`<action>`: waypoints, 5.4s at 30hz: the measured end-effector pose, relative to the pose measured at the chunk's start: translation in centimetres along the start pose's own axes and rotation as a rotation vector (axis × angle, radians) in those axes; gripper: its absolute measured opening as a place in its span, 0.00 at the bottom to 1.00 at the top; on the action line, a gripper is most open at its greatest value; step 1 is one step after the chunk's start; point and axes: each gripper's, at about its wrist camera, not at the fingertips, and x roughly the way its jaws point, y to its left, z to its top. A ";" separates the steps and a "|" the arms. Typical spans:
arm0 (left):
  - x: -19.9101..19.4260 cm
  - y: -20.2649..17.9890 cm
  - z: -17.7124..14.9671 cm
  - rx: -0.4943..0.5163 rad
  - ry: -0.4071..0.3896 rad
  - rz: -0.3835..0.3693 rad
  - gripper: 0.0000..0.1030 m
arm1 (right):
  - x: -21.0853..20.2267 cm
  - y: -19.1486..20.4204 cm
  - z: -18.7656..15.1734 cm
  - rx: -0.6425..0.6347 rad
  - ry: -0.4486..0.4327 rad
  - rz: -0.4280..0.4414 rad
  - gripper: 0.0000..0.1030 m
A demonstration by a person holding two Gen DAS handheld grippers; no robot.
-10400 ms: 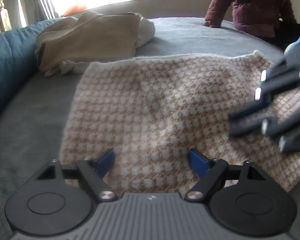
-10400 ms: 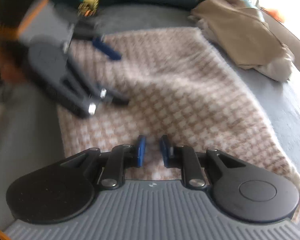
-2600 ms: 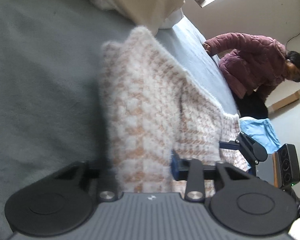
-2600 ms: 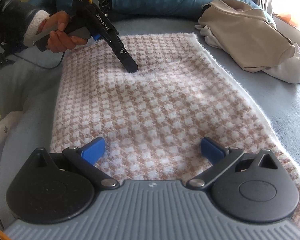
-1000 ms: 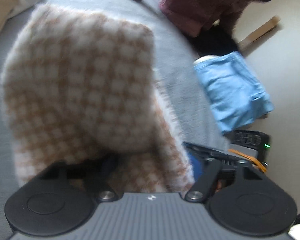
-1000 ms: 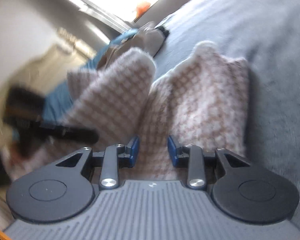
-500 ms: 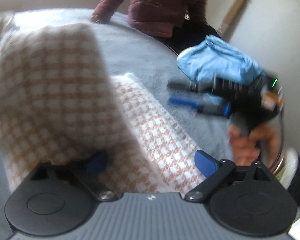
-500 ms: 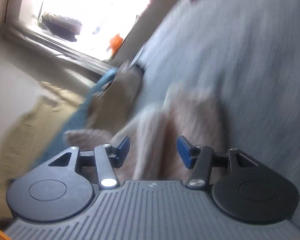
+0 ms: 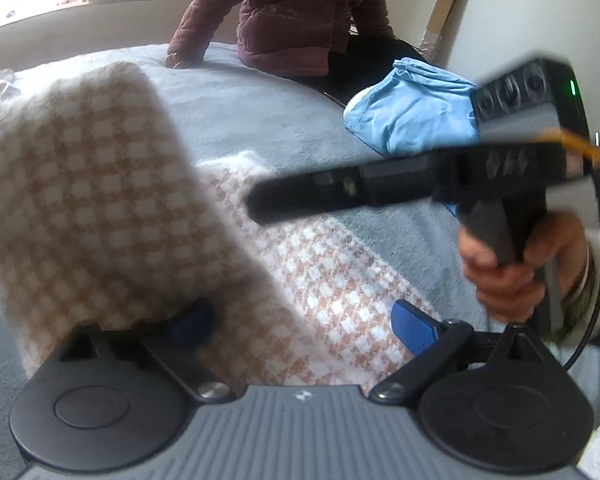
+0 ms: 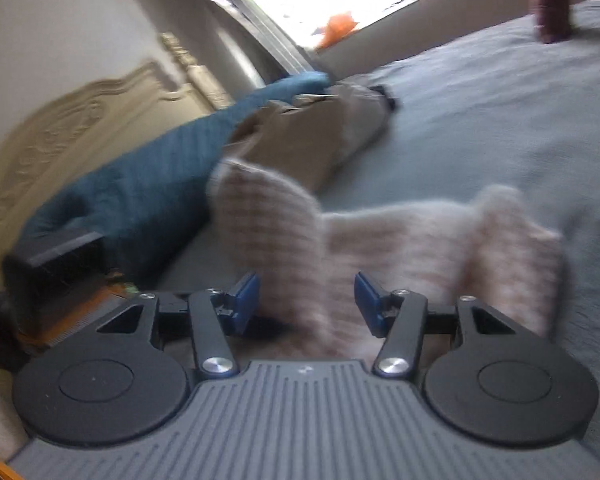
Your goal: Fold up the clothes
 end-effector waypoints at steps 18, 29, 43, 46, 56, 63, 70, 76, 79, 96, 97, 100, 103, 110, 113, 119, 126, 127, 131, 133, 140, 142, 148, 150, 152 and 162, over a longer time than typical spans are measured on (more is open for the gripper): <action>-8.7 1.0 -0.3 -0.015 -0.060 -0.055 0.82 | 3.0 -1.4 0.7 0.164 0.018 -0.005 0.11; -2.7 9.6 -3.0 -0.399 0.019 -0.008 0.86 | 0.4 -9.7 -3.0 0.610 -0.034 0.017 0.15; -1.3 10.7 -4.4 -0.514 0.029 -0.049 0.91 | -5.6 -6.9 -5.1 0.533 0.095 -0.143 0.59; -1.1 10.9 -4.6 -0.536 0.026 -0.059 0.92 | -4.8 -6.7 -6.4 0.554 0.102 -0.118 0.61; -1.7 10.8 -6.2 -0.652 0.037 -0.053 0.92 | -1.7 -4.6 -4.5 0.426 0.122 -0.108 0.63; -1.7 9.6 -6.1 -0.638 0.052 -0.044 0.93 | 0.2 -3.5 -3.9 0.335 0.133 -0.158 0.59; -2.8 8.6 -5.0 -0.643 0.048 -0.070 0.95 | -0.6 -2.0 -0.5 0.169 0.040 -0.069 0.23; -3.1 8.8 -5.8 -0.603 0.076 -0.090 0.92 | -1.8 -6.4 -0.7 0.196 0.071 -0.147 0.19; -4.7 9.2 -6.5 -0.562 0.070 -0.111 0.92 | -2.5 -7.4 -0.7 0.267 0.028 -0.118 0.16; -0.7 9.6 -6.6 -0.500 0.116 -0.139 0.96 | -4.6 -7.1 -2.6 0.226 0.049 -0.228 0.15; -0.3 9.5 -6.9 -0.514 0.125 -0.148 0.96 | -4.5 -7.0 -2.6 0.218 0.056 -0.245 0.18; -0.1 9.6 -7.1 -0.496 0.123 -0.151 0.97 | -5.2 -6.2 -2.2 0.239 0.071 -0.303 0.30; -0.1 9.5 -7.1 -0.465 0.115 -0.148 0.97 | -7.5 -2.6 -0.9 0.102 0.083 -0.422 0.30; 1.5 8.3 -6.3 -0.446 0.100 -0.148 1.00 | -6.7 9.4 -0.1 -0.403 0.262 -0.363 0.28; 1.7 7.9 -6.1 -0.440 0.092 -0.138 1.00 | -2.8 10.2 -2.9 -0.492 0.460 -0.363 0.25; 0.9 7.6 -6.4 -0.438 0.045 -0.164 0.97 | 1.2 6.5 -8.2 -0.532 0.677 -0.523 0.17; 1.3 7.9 -7.6 -0.478 0.018 -0.168 0.98 | 1.5 9.8 -3.6 -0.581 0.721 -0.571 0.18; 1.4 7.8 -7.6 -0.478 0.017 -0.167 0.98 | 1.4 11.0 -2.0 -0.607 0.674 -0.564 0.18; 1.7 7.2 -7.7 -0.457 0.008 -0.151 0.99 | 2.3 15.8 3.8 -0.716 0.408 -0.516 0.18; 1.7 6.8 -7.8 -0.438 0.000 -0.141 0.99 | 3.9 15.9 5.0 -0.750 0.312 -0.531 0.18; 2.1 6.5 -8.4 -0.397 -0.002 -0.142 0.99 | 8.9 0.2 1.2 -0.435 0.475 -0.709 0.16; 2.0 6.5 -8.8 -0.385 -0.012 -0.152 0.99 | 8.1 0.1 1.8 -0.405 0.439 -0.687 0.16; 2.6 6.5 -8.6 -0.398 -0.026 -0.169 0.99 | 6.9 5.2 5.6 -0.499 0.369 -0.714 0.16; 2.7 6.4 -8.5 -0.398 -0.029 -0.171 0.99 | 6.5 7.8 7.2 -0.535 0.290 -0.662 0.16; 2.8 6.4 -8.6 -0.400 -0.030 -0.171 0.99 | 7.2 9.2 7.9 -0.573 0.279 -0.599 0.16; 2.3 7.0 -9.5 -0.413 -0.017 -0.172 0.99 | 12.3 2.0 5.2 -0.340 0.440 -0.592 0.12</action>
